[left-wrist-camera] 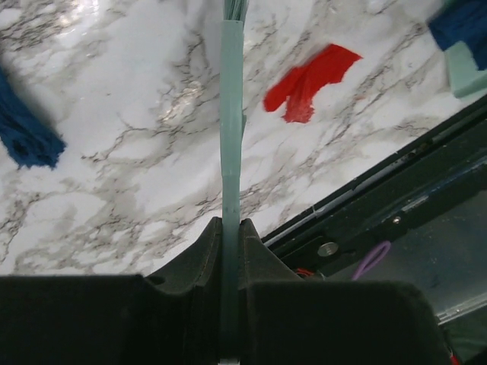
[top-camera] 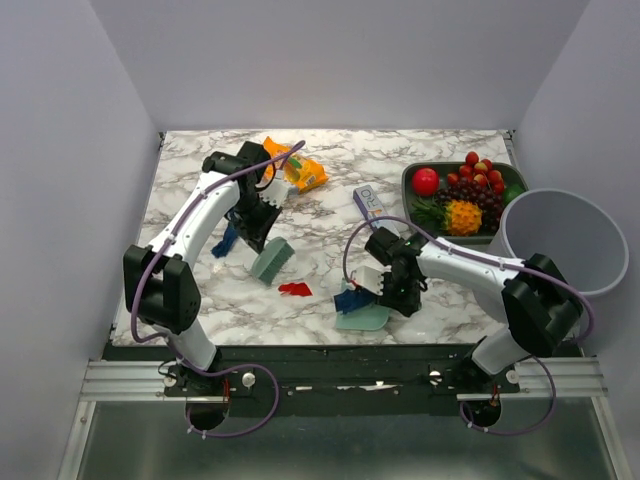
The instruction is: Sweep away the paper scraps from the table
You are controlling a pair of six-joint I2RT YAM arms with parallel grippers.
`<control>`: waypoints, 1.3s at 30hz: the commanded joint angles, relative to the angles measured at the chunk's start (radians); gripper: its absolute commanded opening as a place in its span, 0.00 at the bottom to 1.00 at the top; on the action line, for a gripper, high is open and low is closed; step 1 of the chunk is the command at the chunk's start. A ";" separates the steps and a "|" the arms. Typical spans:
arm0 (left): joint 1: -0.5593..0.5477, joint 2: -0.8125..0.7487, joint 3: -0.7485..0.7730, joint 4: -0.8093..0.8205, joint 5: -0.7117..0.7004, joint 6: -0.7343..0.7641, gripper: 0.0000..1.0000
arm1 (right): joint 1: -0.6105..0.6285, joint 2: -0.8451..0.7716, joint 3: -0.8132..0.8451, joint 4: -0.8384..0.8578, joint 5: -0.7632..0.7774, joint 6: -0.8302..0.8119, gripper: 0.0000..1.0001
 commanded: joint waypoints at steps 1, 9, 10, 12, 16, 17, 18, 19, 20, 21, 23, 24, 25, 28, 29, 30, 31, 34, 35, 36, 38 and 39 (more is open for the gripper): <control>-0.045 0.047 0.016 -0.064 0.240 -0.011 0.00 | 0.021 0.060 0.048 0.016 0.027 -0.015 0.01; -0.069 0.197 0.132 -0.083 0.472 -0.043 0.00 | 0.070 0.181 0.155 0.045 0.018 0.013 0.01; -0.069 0.214 0.169 -0.090 0.489 -0.045 0.00 | 0.071 0.196 0.166 0.043 0.018 0.015 0.01; -0.069 0.219 0.189 -0.092 0.504 -0.046 0.00 | 0.070 0.201 0.181 0.048 0.020 0.018 0.01; -0.060 0.194 0.173 -0.090 0.488 -0.053 0.00 | 0.071 0.181 0.161 0.079 0.029 0.019 0.01; -0.054 0.187 0.168 -0.092 0.488 -0.051 0.00 | 0.071 0.168 0.152 0.088 0.030 0.018 0.01; -0.046 0.181 0.163 -0.090 0.486 -0.053 0.00 | 0.070 0.160 0.132 0.099 0.039 0.019 0.00; -0.042 0.168 0.159 -0.092 0.483 -0.056 0.00 | 0.071 0.151 0.120 0.118 0.046 0.024 0.01; -0.037 0.162 0.156 -0.092 0.480 -0.056 0.00 | 0.071 0.138 0.112 0.123 0.049 0.022 0.01; -0.034 0.157 0.157 -0.090 0.474 -0.056 0.00 | 0.071 0.134 0.100 0.128 0.046 0.022 0.01; -0.025 0.144 0.153 -0.084 0.465 -0.059 0.00 | 0.071 0.125 0.095 0.142 0.036 0.031 0.01; -0.025 0.139 0.151 -0.081 0.463 -0.059 0.00 | 0.071 0.117 0.094 0.143 0.018 0.036 0.01; -0.023 0.134 0.150 -0.075 0.462 -0.059 0.00 | 0.070 0.111 0.100 0.145 0.007 0.041 0.01; -0.022 0.127 0.174 -0.072 0.466 -0.054 0.00 | 0.071 0.074 0.104 0.158 -0.055 0.079 0.01; -0.023 0.127 0.191 -0.072 0.475 -0.050 0.00 | 0.070 0.063 0.104 0.177 -0.066 0.109 0.01; -0.019 0.121 0.220 -0.072 0.521 -0.024 0.00 | 0.071 0.053 0.104 0.184 -0.083 0.120 0.00; -0.011 0.084 0.263 -0.033 0.550 -0.020 0.00 | 0.071 0.031 0.100 0.201 -0.086 0.128 0.00; -0.005 0.029 0.321 0.087 0.548 -0.049 0.00 | 0.071 0.014 0.089 0.218 -0.080 0.142 0.00; -0.003 0.004 0.329 0.112 0.529 -0.053 0.00 | 0.070 0.006 0.085 0.229 -0.082 0.145 0.00; 0.004 -0.004 0.332 0.132 0.515 -0.053 0.00 | 0.071 0.002 0.083 0.232 -0.083 0.147 0.01; 0.015 -0.011 0.331 0.170 0.459 -0.066 0.00 | 0.071 -0.006 0.085 0.237 -0.083 0.150 0.00; 0.023 -0.008 0.332 0.175 0.443 -0.071 0.00 | 0.071 -0.009 0.081 0.238 -0.082 0.150 0.01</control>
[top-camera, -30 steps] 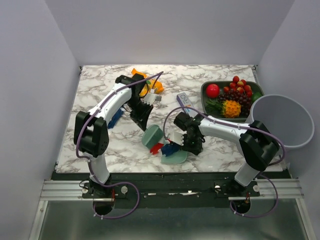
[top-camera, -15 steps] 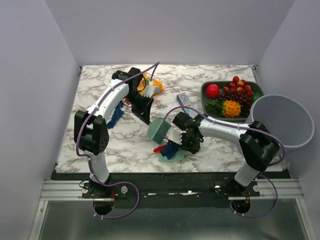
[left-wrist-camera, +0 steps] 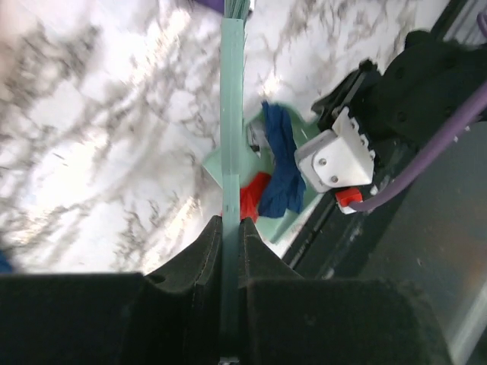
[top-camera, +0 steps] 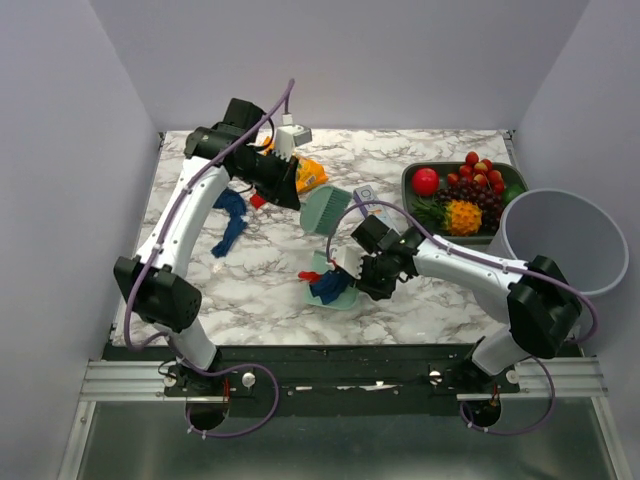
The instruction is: Sweep away the paper scraps from the table
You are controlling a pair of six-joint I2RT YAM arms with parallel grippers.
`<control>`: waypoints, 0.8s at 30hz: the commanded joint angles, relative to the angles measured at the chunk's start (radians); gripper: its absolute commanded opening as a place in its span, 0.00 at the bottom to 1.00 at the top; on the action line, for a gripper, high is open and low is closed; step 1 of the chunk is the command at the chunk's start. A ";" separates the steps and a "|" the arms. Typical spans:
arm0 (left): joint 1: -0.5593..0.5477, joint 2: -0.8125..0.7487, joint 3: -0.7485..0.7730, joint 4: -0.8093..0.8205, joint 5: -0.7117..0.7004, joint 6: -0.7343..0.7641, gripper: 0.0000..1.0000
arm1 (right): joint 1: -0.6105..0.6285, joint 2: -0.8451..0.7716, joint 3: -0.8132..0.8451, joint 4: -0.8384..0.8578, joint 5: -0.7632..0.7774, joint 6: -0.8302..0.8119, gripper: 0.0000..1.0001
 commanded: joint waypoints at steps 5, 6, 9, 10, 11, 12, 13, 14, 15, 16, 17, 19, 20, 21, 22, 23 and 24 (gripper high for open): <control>0.090 -0.094 0.020 0.135 -0.023 -0.049 0.00 | 0.005 -0.066 -0.025 0.074 -0.006 0.039 0.01; 0.096 -0.111 0.006 0.164 -0.037 -0.066 0.00 | 0.003 -0.085 -0.024 0.079 0.000 0.042 0.01; 0.102 -0.177 -0.064 0.275 -0.170 -0.101 0.00 | -0.003 -0.115 -0.009 0.079 0.010 0.055 0.01; 0.102 -0.188 -0.098 0.290 -0.207 -0.102 0.00 | -0.007 -0.133 0.019 0.076 0.011 0.062 0.01; 0.102 -0.203 -0.115 0.309 -0.239 -0.097 0.00 | -0.010 -0.136 0.048 0.046 0.011 0.083 0.01; 0.102 -0.211 -0.136 0.316 -0.293 -0.085 0.00 | -0.015 -0.138 0.080 0.018 0.008 0.097 0.01; 0.102 -0.221 -0.196 0.330 -0.315 -0.091 0.00 | -0.020 -0.145 0.124 -0.011 -0.012 0.108 0.01; 0.104 -0.258 -0.243 0.391 -0.339 -0.104 0.00 | -0.027 -0.153 0.195 -0.063 -0.022 0.120 0.01; 0.104 -0.280 -0.295 0.431 -0.377 -0.118 0.00 | -0.029 -0.161 0.229 -0.080 -0.027 0.121 0.00; 0.104 -0.304 -0.395 0.474 -0.396 -0.152 0.00 | -0.029 -0.170 0.252 -0.091 -0.021 0.128 0.01; 0.104 -0.344 -0.440 0.556 -0.411 -0.169 0.00 | -0.033 -0.196 0.270 -0.094 -0.013 0.144 0.01; 0.105 -0.364 -0.524 0.617 -0.450 -0.231 0.00 | -0.040 -0.214 0.332 -0.107 -0.001 0.161 0.00; 0.108 -0.363 -0.538 0.644 -0.448 -0.252 0.00 | -0.049 -0.228 0.358 -0.125 0.000 0.175 0.01; 0.115 -0.355 -0.544 0.649 -0.436 -0.273 0.00 | -0.053 -0.234 0.392 -0.128 0.002 0.181 0.01; 0.122 -0.346 -0.555 0.654 -0.403 -0.289 0.00 | -0.059 -0.243 0.410 -0.133 0.022 0.189 0.01; 0.124 -0.341 -0.566 0.674 -0.381 -0.308 0.00 | -0.072 -0.250 0.427 -0.140 0.034 0.207 0.01; 0.125 -0.343 -0.577 0.683 -0.369 -0.313 0.00 | -0.085 -0.262 0.445 -0.146 0.043 0.220 0.01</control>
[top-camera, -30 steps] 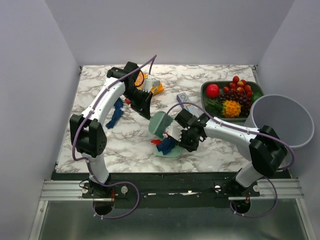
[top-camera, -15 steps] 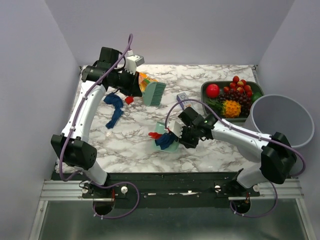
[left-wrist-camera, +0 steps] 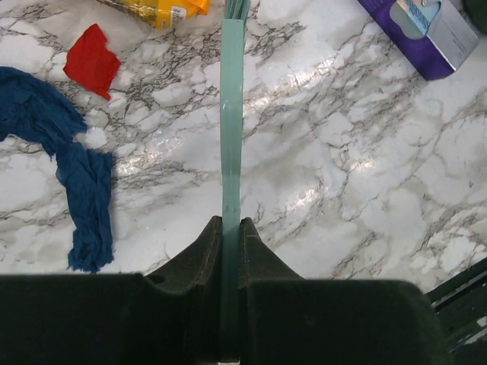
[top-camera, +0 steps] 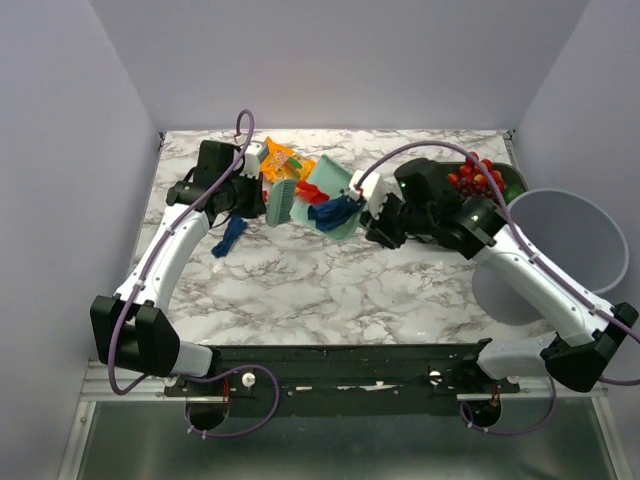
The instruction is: Sweep away the paper scraps from the table
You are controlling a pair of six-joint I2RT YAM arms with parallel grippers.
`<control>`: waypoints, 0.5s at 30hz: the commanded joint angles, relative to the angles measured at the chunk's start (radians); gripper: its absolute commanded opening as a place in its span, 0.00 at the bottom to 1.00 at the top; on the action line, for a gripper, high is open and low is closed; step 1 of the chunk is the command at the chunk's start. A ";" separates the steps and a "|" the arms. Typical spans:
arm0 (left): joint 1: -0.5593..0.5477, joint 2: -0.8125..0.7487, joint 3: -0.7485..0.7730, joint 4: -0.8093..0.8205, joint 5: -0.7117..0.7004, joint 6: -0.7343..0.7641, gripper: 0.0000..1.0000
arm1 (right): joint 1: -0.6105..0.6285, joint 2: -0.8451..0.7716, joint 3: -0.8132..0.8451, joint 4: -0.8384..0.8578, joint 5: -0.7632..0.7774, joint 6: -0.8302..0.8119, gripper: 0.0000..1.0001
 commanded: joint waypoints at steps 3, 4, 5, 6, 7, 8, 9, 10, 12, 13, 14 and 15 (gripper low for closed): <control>0.015 0.009 -0.050 0.168 0.050 -0.112 0.00 | -0.136 -0.036 0.172 -0.127 0.025 0.143 0.01; 0.015 0.015 -0.055 0.165 0.063 -0.114 0.00 | -0.166 -0.035 0.209 -0.146 0.008 0.158 0.01; 0.015 0.024 -0.061 0.168 0.078 -0.118 0.00 | -0.221 -0.036 0.223 -0.170 0.008 0.175 0.01; 0.015 0.026 -0.068 0.174 0.086 -0.135 0.00 | -0.248 -0.042 0.229 -0.176 0.011 0.177 0.01; 0.015 0.022 -0.090 0.185 0.093 -0.144 0.00 | -0.272 -0.060 0.234 -0.178 0.023 0.174 0.01; 0.015 0.021 -0.099 0.204 0.100 -0.152 0.00 | -0.323 -0.068 0.245 -0.183 0.034 0.169 0.01; 0.015 0.021 -0.110 0.214 0.118 -0.163 0.00 | -0.354 -0.073 0.251 -0.184 0.043 0.171 0.01; 0.015 0.021 -0.128 0.223 0.124 -0.178 0.00 | -0.387 -0.082 0.261 -0.187 0.045 0.175 0.01; 0.015 0.021 -0.147 0.241 0.136 -0.195 0.00 | -0.496 -0.093 0.277 -0.199 0.040 0.180 0.01; 0.015 0.022 -0.163 0.246 0.141 -0.210 0.00 | -0.524 -0.099 0.272 -0.199 0.059 0.175 0.01; 0.015 0.029 -0.170 0.249 0.146 -0.220 0.00 | -0.580 -0.120 0.266 -0.190 0.066 0.178 0.01; 0.015 0.032 -0.173 0.249 0.152 -0.226 0.00 | -0.616 -0.128 0.255 -0.187 0.062 0.184 0.01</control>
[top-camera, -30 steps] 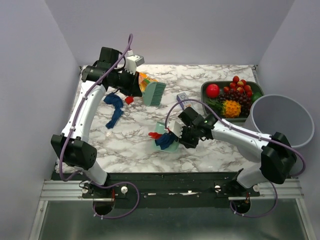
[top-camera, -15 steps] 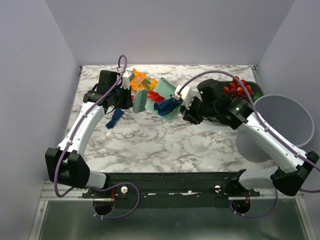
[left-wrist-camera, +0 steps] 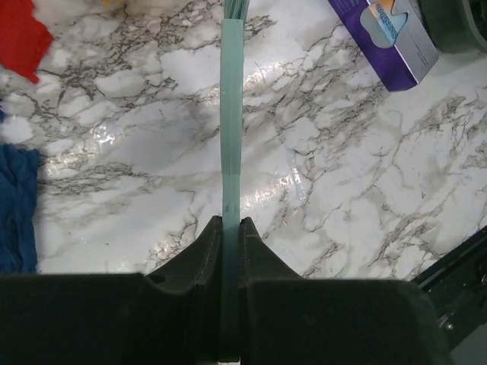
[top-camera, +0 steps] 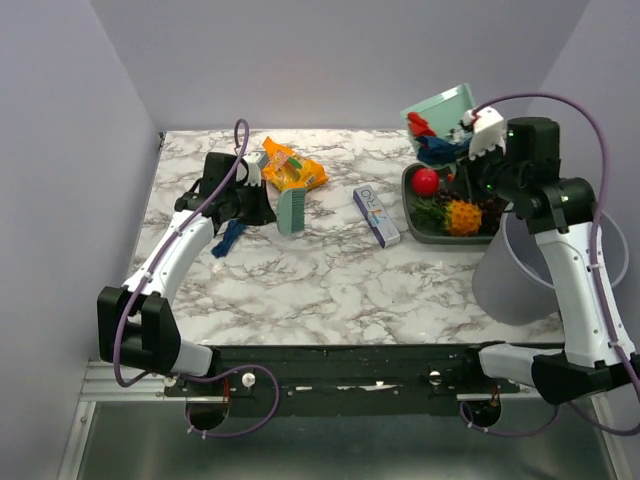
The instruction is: Sweep away the paper scraps from the table
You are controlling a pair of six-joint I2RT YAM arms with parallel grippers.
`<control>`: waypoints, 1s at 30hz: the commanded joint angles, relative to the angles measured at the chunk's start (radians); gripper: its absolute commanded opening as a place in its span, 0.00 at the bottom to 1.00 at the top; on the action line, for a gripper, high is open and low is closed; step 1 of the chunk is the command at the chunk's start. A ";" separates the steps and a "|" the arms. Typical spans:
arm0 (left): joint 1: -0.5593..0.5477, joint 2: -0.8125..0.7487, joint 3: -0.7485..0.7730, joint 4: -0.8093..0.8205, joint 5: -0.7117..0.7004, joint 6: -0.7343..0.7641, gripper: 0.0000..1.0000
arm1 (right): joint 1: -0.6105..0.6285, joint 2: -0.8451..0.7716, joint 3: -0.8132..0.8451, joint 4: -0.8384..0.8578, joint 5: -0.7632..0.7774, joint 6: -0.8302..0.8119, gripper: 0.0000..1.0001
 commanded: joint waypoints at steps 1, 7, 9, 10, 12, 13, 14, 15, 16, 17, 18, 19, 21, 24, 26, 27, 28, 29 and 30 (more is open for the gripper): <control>0.005 0.016 -0.040 0.058 0.083 -0.070 0.00 | -0.156 -0.062 0.009 -0.035 0.001 0.042 0.01; 0.005 0.048 -0.067 0.068 0.102 -0.126 0.00 | -0.395 -0.120 0.011 -0.073 -0.039 0.074 0.01; 0.005 0.074 -0.054 0.066 0.116 -0.131 0.00 | -0.432 -0.146 0.014 -0.105 -0.016 0.048 0.01; 0.005 0.083 -0.047 0.063 0.117 -0.131 0.00 | -0.445 -0.153 0.011 -0.114 0.002 0.047 0.01; 0.005 0.119 -0.024 0.058 0.116 -0.133 0.00 | -0.536 -0.169 -0.006 -0.148 -0.021 0.042 0.01; 0.005 0.134 -0.015 0.057 0.119 -0.134 0.00 | -0.569 -0.188 -0.021 -0.154 -0.028 0.035 0.01; 0.003 0.163 0.006 0.055 0.120 -0.134 0.00 | -0.619 -0.197 -0.058 -0.166 -0.019 0.024 0.01; 0.003 0.177 0.019 0.051 0.130 -0.134 0.00 | -0.641 -0.206 -0.073 -0.170 -0.012 -0.001 0.01; 0.002 0.191 0.029 0.049 0.134 -0.136 0.00 | -0.667 -0.220 -0.092 -0.171 -0.004 -0.016 0.01; 0.002 0.214 0.052 0.046 0.137 -0.136 0.00 | -0.717 -0.235 -0.104 -0.173 -0.001 -0.030 0.01; -0.001 0.223 0.063 0.045 0.139 -0.136 0.00 | -0.741 -0.242 -0.121 -0.176 0.005 -0.059 0.01; -0.003 0.232 0.072 0.041 0.140 -0.137 0.00 | -0.761 -0.248 -0.126 -0.180 0.019 -0.076 0.01; -0.007 0.255 0.092 0.043 0.142 -0.139 0.00 | -0.801 -0.268 -0.141 -0.186 0.045 -0.137 0.01; -0.018 0.284 0.114 0.046 0.153 -0.148 0.00 | -0.817 -0.306 -0.153 -0.186 0.099 -0.214 0.01; -0.027 0.306 0.129 0.046 0.157 -0.150 0.00 | -0.818 -0.321 -0.172 -0.197 0.145 -0.245 0.01; -0.029 0.315 0.135 0.048 0.160 -0.153 0.00 | -0.818 -0.329 -0.179 -0.203 0.162 -0.267 0.01; -0.030 0.321 0.140 0.048 0.162 -0.154 0.00 | -0.819 -0.334 -0.204 -0.206 0.200 -0.278 0.01; -0.035 0.335 0.155 0.048 0.168 -0.157 0.00 | -0.819 -0.337 -0.218 -0.206 0.223 -0.291 0.01; -0.040 0.341 0.163 0.048 0.170 -0.159 0.00 | -0.818 -0.341 -0.236 -0.199 0.249 -0.318 0.01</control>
